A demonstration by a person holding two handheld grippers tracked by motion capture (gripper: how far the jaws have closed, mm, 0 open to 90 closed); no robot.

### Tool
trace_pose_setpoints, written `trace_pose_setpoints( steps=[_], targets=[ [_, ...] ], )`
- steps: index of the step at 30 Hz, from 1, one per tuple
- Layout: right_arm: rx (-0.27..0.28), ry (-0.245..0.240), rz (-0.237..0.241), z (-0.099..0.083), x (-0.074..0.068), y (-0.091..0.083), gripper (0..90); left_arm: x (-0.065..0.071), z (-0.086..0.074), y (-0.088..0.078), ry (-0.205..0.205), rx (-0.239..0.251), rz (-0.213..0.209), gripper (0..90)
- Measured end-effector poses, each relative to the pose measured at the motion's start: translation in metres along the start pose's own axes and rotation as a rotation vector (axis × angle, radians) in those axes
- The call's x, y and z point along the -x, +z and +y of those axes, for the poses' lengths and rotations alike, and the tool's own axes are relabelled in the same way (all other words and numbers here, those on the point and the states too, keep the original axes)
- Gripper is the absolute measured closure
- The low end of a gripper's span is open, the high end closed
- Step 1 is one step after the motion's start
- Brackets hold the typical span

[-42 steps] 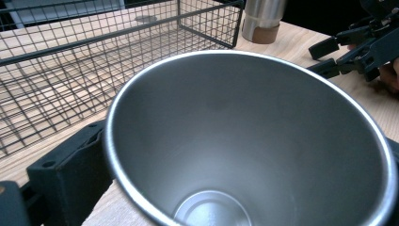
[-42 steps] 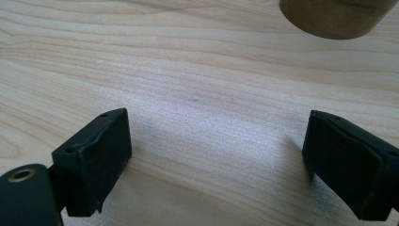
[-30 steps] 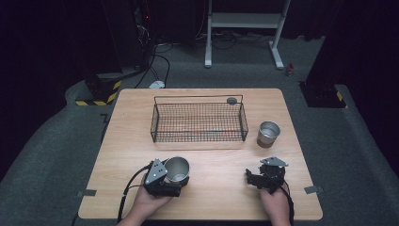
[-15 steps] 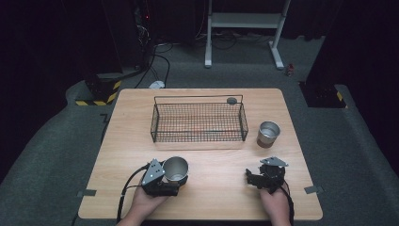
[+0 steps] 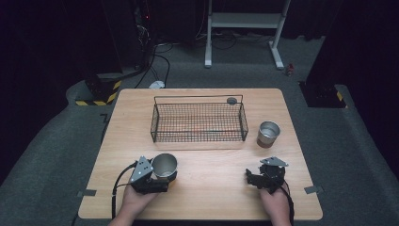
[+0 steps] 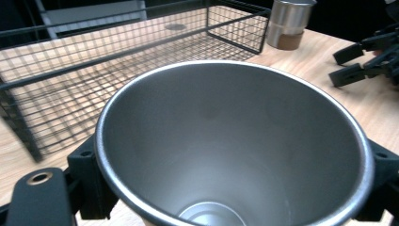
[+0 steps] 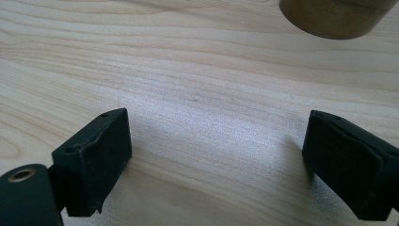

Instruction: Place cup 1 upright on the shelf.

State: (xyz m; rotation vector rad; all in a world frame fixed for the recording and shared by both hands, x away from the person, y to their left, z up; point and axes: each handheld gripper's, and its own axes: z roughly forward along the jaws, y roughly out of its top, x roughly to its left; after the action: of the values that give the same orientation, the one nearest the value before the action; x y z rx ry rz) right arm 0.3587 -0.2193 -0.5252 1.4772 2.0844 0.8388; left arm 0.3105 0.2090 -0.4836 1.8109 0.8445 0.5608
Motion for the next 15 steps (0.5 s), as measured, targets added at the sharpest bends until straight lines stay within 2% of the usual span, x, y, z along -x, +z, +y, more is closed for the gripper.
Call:
trace_pose_setpoints(
  steps=[5, 10, 15],
  targets=[
    [0.0, 0.0, 0.0, 0.0, 0.0, 0.0, 8.4, -0.01, -0.001, -0.008, 0.005, -0.002, 0.029, 13.3],
    [0.0, 0.0, 0.0, 0.0, 0.0, 0.0, 8.4, -0.019, -0.001, -0.014, -0.025, 0.007, 0.056, 13.3],
    [-0.002, 0.0, 0.0, 0.0, 0.0, 0.0, 8.4, -0.023, -0.003, -0.015, -0.048, 0.025, 0.089, 13.3]
  ],
)
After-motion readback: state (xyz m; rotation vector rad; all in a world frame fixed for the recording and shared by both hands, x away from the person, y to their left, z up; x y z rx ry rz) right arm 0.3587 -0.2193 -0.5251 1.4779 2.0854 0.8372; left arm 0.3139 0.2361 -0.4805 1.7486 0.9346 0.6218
